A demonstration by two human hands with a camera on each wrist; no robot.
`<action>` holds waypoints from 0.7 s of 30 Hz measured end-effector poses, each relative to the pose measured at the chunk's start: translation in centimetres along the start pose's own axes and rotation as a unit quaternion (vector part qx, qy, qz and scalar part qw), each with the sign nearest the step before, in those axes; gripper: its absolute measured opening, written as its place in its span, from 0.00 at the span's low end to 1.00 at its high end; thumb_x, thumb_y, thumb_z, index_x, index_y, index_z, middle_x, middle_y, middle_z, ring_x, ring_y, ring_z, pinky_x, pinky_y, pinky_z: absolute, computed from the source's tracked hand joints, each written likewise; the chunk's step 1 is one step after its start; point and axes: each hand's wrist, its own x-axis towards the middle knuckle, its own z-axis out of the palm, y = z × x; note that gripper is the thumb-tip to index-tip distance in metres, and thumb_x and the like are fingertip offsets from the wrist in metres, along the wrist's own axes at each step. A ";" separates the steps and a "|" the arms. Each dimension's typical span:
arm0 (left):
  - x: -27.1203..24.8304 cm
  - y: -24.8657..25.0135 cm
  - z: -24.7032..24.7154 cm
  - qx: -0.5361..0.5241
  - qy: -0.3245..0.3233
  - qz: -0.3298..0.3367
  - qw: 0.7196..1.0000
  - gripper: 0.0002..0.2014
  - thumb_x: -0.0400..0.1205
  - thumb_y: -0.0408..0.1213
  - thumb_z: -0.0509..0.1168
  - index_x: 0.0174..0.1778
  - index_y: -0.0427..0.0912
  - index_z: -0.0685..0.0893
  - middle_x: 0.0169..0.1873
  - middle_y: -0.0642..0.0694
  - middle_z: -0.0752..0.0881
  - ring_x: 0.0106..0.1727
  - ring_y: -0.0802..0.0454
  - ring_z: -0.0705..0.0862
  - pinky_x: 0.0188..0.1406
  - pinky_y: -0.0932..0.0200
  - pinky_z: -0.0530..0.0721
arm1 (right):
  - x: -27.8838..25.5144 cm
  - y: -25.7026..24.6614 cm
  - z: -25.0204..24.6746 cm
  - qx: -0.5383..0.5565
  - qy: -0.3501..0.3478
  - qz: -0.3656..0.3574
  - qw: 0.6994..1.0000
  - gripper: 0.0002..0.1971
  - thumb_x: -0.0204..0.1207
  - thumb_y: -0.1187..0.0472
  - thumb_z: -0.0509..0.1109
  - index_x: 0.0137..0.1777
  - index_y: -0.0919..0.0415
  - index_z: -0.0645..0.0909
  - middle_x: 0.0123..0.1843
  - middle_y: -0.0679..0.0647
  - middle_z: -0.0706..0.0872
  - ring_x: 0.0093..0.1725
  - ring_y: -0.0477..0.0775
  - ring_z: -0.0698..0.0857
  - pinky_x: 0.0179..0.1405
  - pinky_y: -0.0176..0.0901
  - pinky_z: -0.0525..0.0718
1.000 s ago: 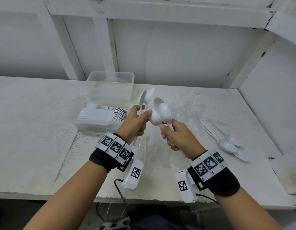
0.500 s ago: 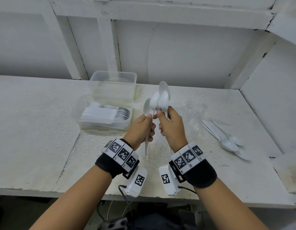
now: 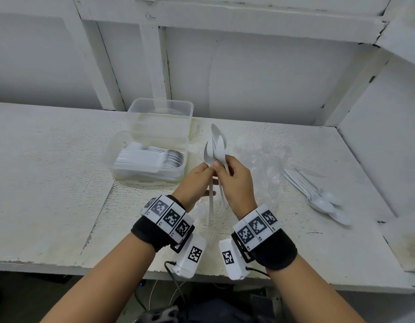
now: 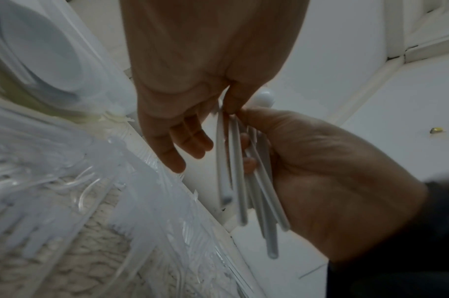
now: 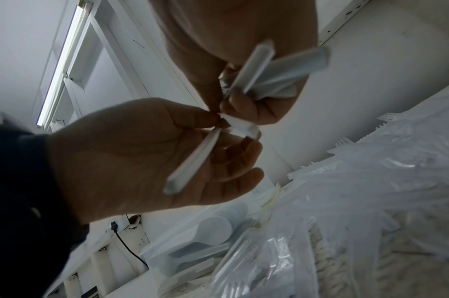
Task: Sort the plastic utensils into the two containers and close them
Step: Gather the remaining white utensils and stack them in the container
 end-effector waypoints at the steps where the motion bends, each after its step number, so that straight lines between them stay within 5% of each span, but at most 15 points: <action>1: 0.0 0.0 -0.1 -0.006 -0.006 -0.001 1.000 0.12 0.86 0.39 0.53 0.51 0.45 0.82 0.49 0.47 0.87 0.50 0.51 0.84 0.56 0.49 0.82 | 0.0 0.1 0.0 -0.002 -0.001 0.001 1.000 0.06 0.81 0.61 0.64 0.51 0.51 0.82 0.42 0.42 0.87 0.45 0.41 0.86 0.42 0.25 0.81; 6: -0.1 -0.1 -0.6 -0.078 -0.043 -0.004 0.996 0.17 0.86 0.38 0.49 0.58 0.37 0.81 0.52 0.43 0.87 0.55 0.48 0.82 0.59 0.45 0.80 | -0.1 0.4 0.0 -0.015 -0.010 -0.001 1.000 0.07 0.81 0.59 0.64 0.53 0.53 0.83 0.43 0.44 0.87 0.45 0.42 0.86 0.42 0.29 0.82; 9: -0.1 0.0 -0.5 -0.084 -0.076 -0.009 0.994 0.28 0.87 0.53 0.38 0.64 0.43 0.79 0.59 0.47 0.85 0.61 0.53 0.82 0.62 0.50 0.79 | -0.1 0.4 -0.1 -0.026 -0.016 0.002 1.000 0.07 0.81 0.58 0.65 0.54 0.55 0.82 0.36 0.41 0.83 0.34 0.32 0.81 0.31 0.22 0.76; 12: 0.3 -0.2 -0.3 -0.059 -0.082 -0.027 0.995 0.35 0.83 0.62 0.31 0.74 0.49 0.72 0.70 0.48 0.77 0.74 0.57 0.71 0.77 0.43 0.63 | -0.1 0.4 0.0 -0.043 -0.026 0.002 0.999 0.09 0.80 0.55 0.66 0.57 0.55 0.81 0.38 0.42 0.84 0.35 0.30 0.81 0.33 0.21 0.76; 15: 0.4 -0.1 -0.6 -0.014 -0.101 -0.035 0.994 0.37 0.82 0.62 0.27 0.79 0.49 0.64 0.77 0.49 0.69 0.79 0.56 0.62 0.81 0.40 0.50 | -0.1 0.5 -0.3 -0.058 -0.034 0.004 0.998 0.10 0.80 0.56 0.66 0.59 0.55 0.80 0.42 0.43 0.85 0.39 0.34 0.82 0.36 0.21 0.76; 18: 0.7 0.1 -1.1 -0.014 -0.090 -0.046 0.995 0.39 0.82 0.62 0.28 0.74 0.45 0.72 0.69 0.46 0.77 0.72 0.53 0.72 0.76 0.43 0.61 | 0.0 0.4 -0.9 -0.057 -0.049 0.011 0.997 0.08 0.80 0.60 0.65 0.57 0.56 0.80 0.37 0.41 0.82 0.36 0.31 0.81 0.35 0.20 0.75; 21: 1.2 0.6 -1.4 -0.105 -0.046 -0.033 0.993 0.31 0.84 0.60 0.40 0.59 0.43 0.81 0.47 0.43 0.84 0.49 0.49 0.82 0.57 0.48 0.78 | -0.1 0.3 -1.2 -0.041 -0.075 0.021 0.996 0.04 0.81 0.62 0.65 0.53 0.57 0.80 0.34 0.41 0.80 0.31 0.28 0.79 0.32 0.20 0.74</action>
